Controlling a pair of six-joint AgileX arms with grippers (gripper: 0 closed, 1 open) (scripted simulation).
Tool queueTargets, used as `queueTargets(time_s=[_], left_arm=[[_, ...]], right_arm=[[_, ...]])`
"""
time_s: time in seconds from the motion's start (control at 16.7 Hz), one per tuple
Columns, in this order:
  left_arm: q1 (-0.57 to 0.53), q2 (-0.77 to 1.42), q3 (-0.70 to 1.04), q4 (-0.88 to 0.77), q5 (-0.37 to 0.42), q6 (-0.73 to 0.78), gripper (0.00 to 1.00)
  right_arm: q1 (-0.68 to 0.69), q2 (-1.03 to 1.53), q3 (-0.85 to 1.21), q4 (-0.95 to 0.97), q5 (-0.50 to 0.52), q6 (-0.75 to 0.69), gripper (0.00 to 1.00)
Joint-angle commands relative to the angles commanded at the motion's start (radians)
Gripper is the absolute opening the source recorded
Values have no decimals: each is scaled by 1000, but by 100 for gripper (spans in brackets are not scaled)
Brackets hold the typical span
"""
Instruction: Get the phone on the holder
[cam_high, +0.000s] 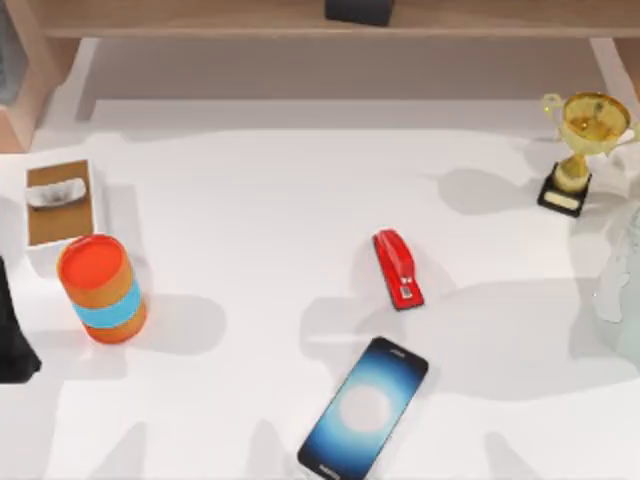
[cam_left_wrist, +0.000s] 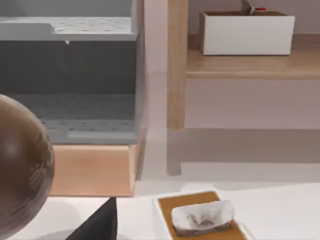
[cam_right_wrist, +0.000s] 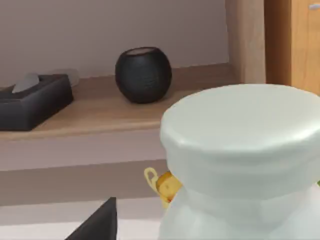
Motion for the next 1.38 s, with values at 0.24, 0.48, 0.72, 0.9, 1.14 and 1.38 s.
queueTargets(time_s=[0.24, 0.48, 0.72, 0.9, 1.14, 1.38], left_arm=[[0, 0, 0, 0, 0, 0, 100], [0, 0, 0, 0, 0, 0, 100], [0, 0, 0, 0, 0, 0, 100], [0, 0, 0, 0, 0, 0, 100], [0, 0, 0, 0, 0, 0, 100], [0, 0, 0, 0, 0, 0, 100]], right_arm=[[126, 244, 306, -138, -1, 201, 100], [286, 600, 612, -345, -2, 450, 100], [446, 1022, 839, -588, 1, 719, 100], [555, 1322, 962, -754, 7, 916, 100], [685, 1632, 1105, -911, 10, 1144, 100], [781, 1810, 1223, -979, 7, 1296, 100]])
